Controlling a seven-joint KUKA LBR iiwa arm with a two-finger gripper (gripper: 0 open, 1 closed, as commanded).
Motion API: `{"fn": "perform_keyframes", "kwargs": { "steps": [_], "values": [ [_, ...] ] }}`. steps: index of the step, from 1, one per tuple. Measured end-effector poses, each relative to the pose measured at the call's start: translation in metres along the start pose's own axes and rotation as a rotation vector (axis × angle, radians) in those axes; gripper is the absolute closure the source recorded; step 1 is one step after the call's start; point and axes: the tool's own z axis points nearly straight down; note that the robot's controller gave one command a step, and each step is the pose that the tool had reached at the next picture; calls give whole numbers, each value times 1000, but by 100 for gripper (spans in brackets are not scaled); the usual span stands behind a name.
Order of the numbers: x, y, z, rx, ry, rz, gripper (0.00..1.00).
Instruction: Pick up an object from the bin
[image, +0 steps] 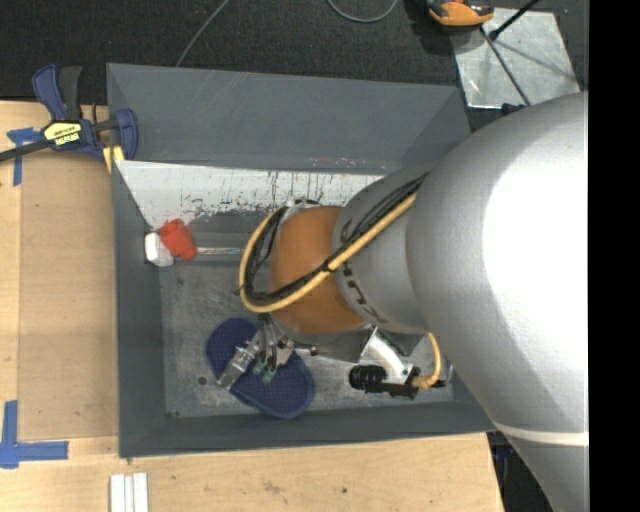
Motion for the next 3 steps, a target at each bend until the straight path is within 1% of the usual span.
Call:
{"fn": "perform_keyframes", "kwargs": {
  "steps": [1,2,3],
  "values": [
    [-2,4,-4,8,4,-1,0],
    [-1,4,-5,9,9,-1,100],
    [-1,6,-12,14,10,-3,100]
  ]
}}
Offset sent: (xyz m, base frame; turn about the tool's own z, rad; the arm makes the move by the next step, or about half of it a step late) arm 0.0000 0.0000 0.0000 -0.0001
